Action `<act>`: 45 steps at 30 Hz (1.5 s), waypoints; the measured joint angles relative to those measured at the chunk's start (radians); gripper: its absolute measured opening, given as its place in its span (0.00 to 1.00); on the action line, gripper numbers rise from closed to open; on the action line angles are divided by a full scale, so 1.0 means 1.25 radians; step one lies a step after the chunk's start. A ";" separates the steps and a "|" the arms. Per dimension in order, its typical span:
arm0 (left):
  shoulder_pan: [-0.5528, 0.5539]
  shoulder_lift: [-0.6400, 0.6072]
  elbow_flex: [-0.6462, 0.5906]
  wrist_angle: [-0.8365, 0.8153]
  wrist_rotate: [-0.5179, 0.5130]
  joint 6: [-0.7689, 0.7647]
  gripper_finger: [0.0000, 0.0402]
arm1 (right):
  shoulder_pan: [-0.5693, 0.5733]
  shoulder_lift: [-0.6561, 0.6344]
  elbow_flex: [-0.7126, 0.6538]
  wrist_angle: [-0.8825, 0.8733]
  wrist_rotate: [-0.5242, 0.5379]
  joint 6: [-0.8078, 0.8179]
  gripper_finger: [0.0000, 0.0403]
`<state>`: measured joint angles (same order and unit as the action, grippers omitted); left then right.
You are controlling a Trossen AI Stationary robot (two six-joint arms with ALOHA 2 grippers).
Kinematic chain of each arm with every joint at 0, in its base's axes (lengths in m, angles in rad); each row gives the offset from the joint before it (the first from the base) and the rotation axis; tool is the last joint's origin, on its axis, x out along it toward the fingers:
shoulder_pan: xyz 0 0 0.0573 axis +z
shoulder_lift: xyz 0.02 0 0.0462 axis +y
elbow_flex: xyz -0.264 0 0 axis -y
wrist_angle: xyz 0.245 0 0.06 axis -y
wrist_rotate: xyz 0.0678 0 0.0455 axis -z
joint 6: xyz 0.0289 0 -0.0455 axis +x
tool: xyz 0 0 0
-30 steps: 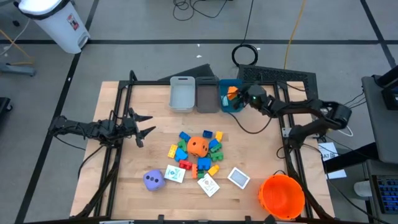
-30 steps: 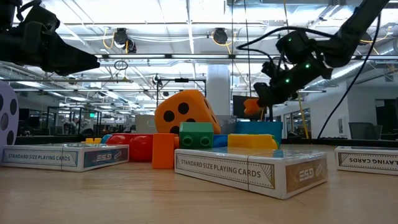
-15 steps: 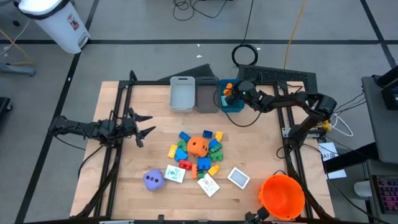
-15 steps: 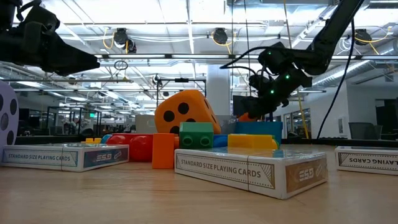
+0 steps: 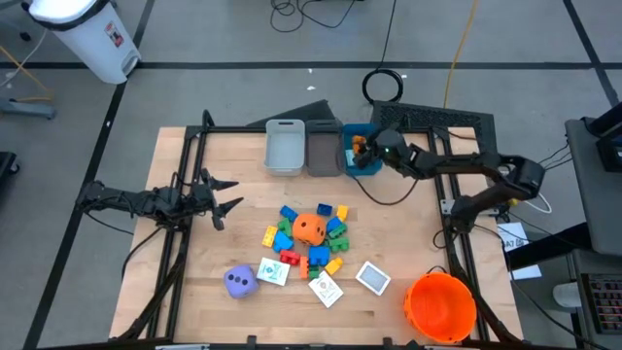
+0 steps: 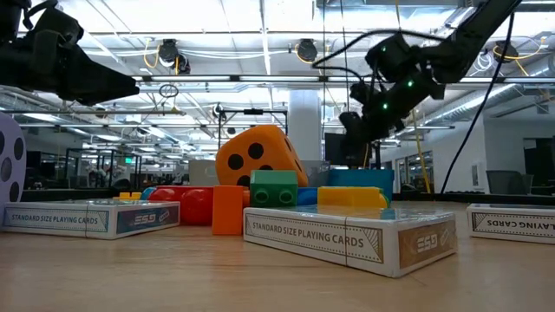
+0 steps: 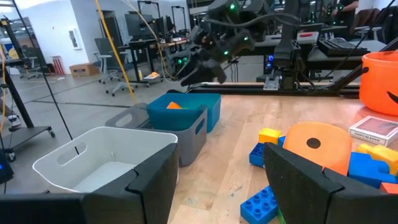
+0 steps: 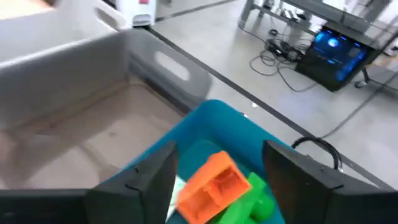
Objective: Pick & Place Toys
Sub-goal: Put the green game piece into the blue bin
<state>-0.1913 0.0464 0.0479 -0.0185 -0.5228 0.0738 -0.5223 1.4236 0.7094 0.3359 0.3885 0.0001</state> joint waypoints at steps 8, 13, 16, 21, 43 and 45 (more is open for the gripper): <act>0.000 0.000 0.000 0.000 0.000 0.000 0.60 | 0.160 -0.075 0.000 -0.026 -0.104 0.023 0.63; 0.000 0.000 0.000 0.000 0.000 0.000 0.60 | 0.303 -0.078 0.000 -0.015 -0.229 0.066 0.63; 0.000 0.000 0.000 0.000 0.000 0.000 0.60 | 0.405 -0.047 0.001 0.002 -0.252 0.077 0.63; 0.000 0.000 0.000 0.000 0.000 0.000 0.60 | 0.546 0.024 0.001 -0.004 -0.249 0.078 0.63; 0.000 0.000 0.000 0.000 0.000 0.000 0.60 | 0.629 0.142 -0.001 -0.179 -0.166 0.163 0.63; 0.000 0.000 0.000 0.000 0.000 0.000 0.60 | 0.629 0.126 0.000 -0.196 -0.165 0.177 0.63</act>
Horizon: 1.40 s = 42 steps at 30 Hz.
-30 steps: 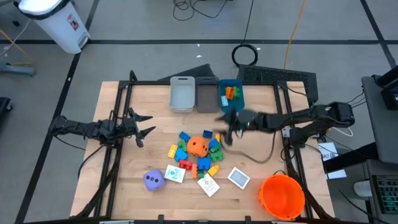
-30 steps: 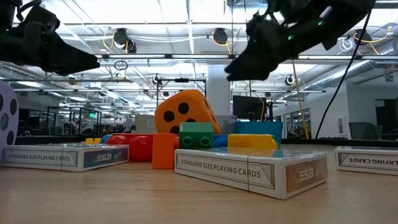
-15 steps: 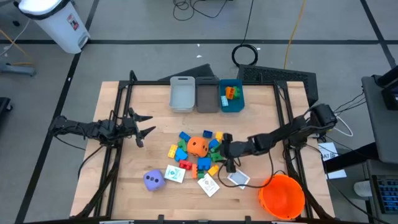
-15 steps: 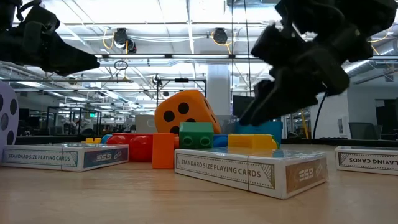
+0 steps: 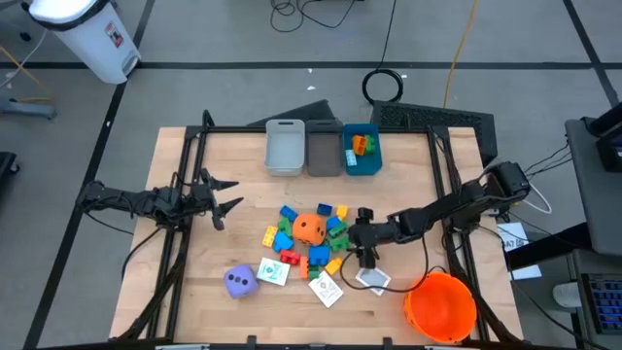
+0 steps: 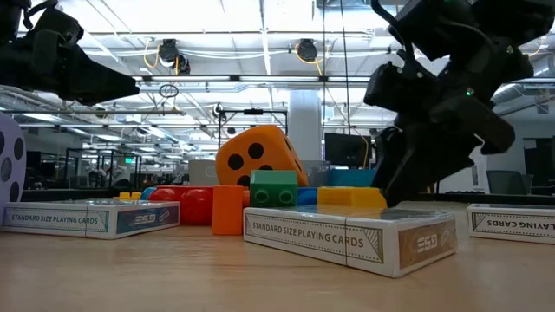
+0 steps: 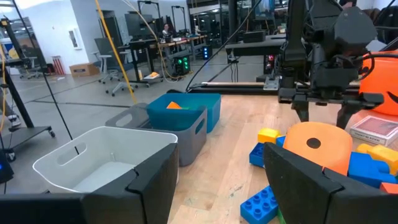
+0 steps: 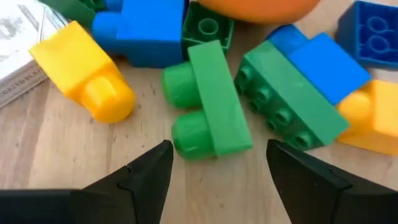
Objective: Pick & Place Toys
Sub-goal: Put the green game piece into the blue bin
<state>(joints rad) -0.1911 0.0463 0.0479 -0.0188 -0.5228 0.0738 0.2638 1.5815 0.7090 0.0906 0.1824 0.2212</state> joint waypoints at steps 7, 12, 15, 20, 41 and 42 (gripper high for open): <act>0.000 0.000 0.000 0.000 0.000 0.000 0.60 | 0.000 -0.012 0.000 0.032 0.000 0.002 0.60; 0.000 0.000 0.000 0.000 0.000 0.000 0.60 | -0.007 0.021 0.000 0.056 -0.001 0.003 0.56; 0.000 0.000 0.000 0.000 0.000 0.000 0.60 | -0.007 0.054 0.001 0.108 -0.020 0.002 0.55; 0.000 0.000 0.000 0.000 0.000 0.000 0.60 | -0.007 0.108 0.001 0.162 -0.024 -0.004 0.55; 0.000 0.000 0.000 0.000 0.000 0.000 0.60 | -0.007 0.093 0.000 0.174 -0.022 -0.076 0.45; 0.000 0.000 0.000 0.000 0.000 0.000 0.60 | -0.007 0.084 0.000 0.169 -0.022 -0.076 0.45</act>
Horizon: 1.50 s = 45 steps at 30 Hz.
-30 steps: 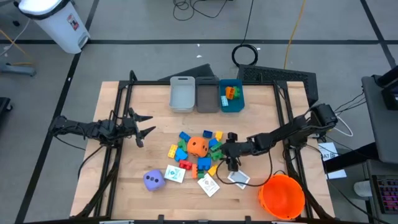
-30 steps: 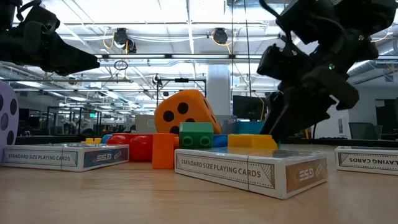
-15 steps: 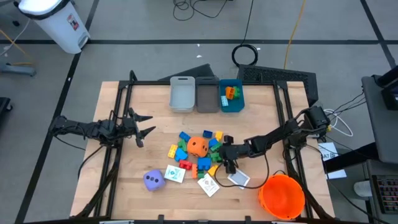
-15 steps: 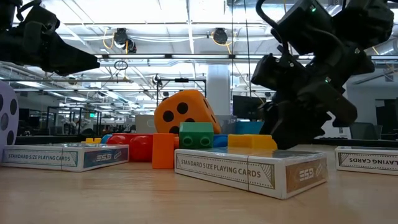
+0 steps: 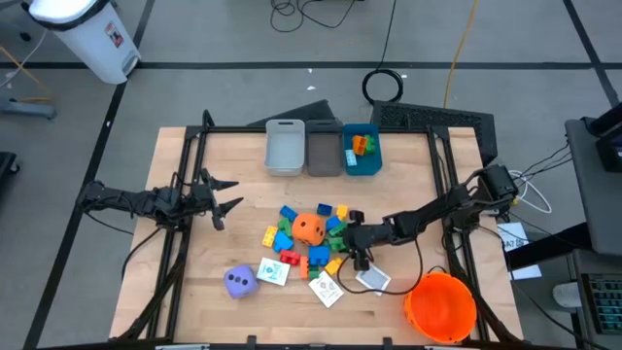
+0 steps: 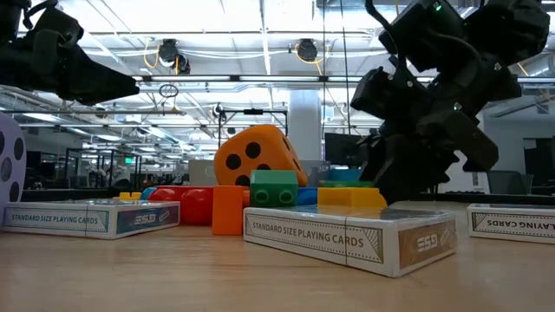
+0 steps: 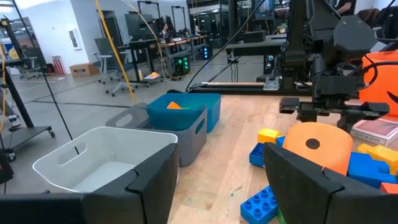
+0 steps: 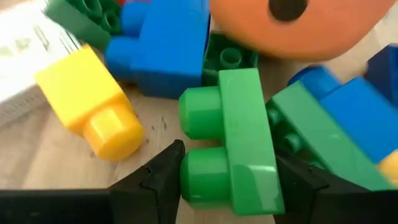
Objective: Pick & Place Toys
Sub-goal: Put the green game piece into the blue bin
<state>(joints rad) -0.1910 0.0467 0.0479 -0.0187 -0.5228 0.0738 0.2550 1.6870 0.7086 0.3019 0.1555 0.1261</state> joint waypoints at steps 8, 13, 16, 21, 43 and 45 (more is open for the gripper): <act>0.000 0.000 0.000 0.000 0.000 0.000 0.60 | 0.000 -0.117 0.000 -0.036 0.000 0.015 0.42; 0.000 0.000 0.000 -0.002 0.000 0.000 0.60 | -0.002 -0.195 0.000 -0.041 0.000 0.061 0.43; 0.000 0.000 0.000 0.000 0.000 0.000 0.60 | -0.015 -0.241 0.000 -0.053 0.001 0.088 0.43; 0.000 0.000 0.000 0.000 0.000 0.000 0.60 | -0.045 -0.311 0.000 -0.079 0.029 0.088 0.43; 0.000 0.000 0.000 0.000 0.000 0.000 0.60 | -0.463 -0.357 0.000 -0.102 0.088 0.089 0.43; 0.000 0.000 0.000 0.000 0.000 0.000 0.60 | -0.499 -0.331 0.000 -0.101 0.088 0.114 0.43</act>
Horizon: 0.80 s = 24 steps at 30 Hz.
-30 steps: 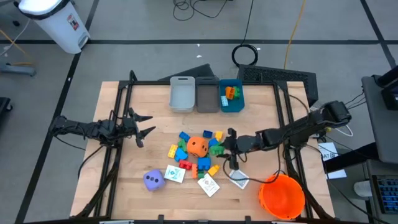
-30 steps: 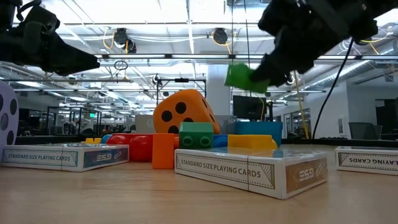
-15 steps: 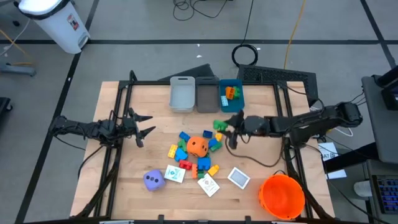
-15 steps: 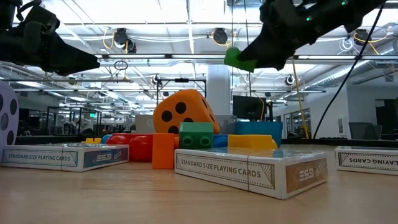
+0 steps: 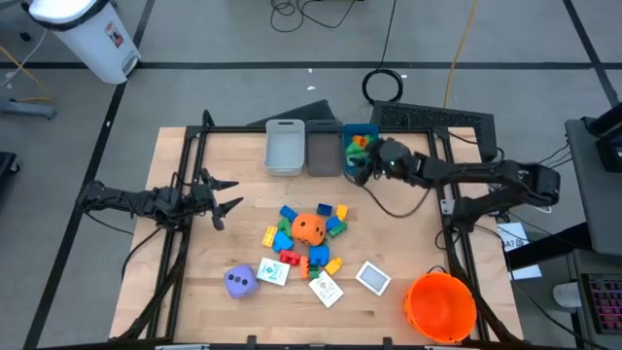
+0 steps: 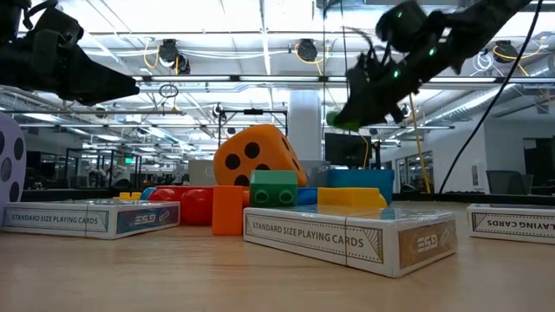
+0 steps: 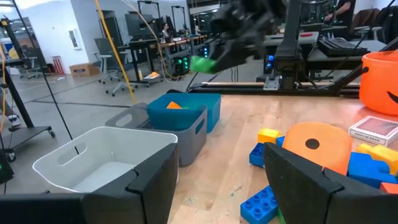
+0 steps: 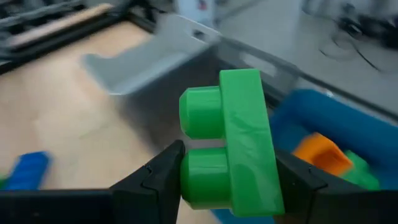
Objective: Pick & Place Toys
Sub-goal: Put the green game piece into the blue bin
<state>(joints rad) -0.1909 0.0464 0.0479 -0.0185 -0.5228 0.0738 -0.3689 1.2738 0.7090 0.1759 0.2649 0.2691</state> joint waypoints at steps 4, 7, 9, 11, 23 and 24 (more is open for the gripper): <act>0.000 0.000 0.000 0.000 0.000 0.000 0.60 | -0.047 0.070 0.000 0.008 -0.003 0.011 0.44; 0.000 0.000 0.000 0.000 0.000 0.000 0.60 | -0.071 0.121 -0.001 0.035 -0.003 0.012 0.44; 0.000 0.000 0.000 0.000 0.000 0.000 0.60 | -0.084 0.149 -0.001 0.061 -0.003 0.012 0.44; 0.000 0.000 0.000 0.000 0.000 0.000 0.60 | -0.094 0.166 -0.001 0.067 -0.003 0.012 0.44; 0.000 0.000 0.000 0.000 0.000 0.000 0.60 | -0.098 0.193 -0.001 0.087 -0.002 0.027 0.54; 0.000 0.000 0.000 0.000 0.000 0.000 0.60 | -0.098 0.193 -0.001 0.086 -0.002 0.027 0.56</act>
<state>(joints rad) -0.1910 0.0466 0.0479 -0.0188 -0.5228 0.0738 -0.4919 1.5146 0.7082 0.2840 0.2619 0.3035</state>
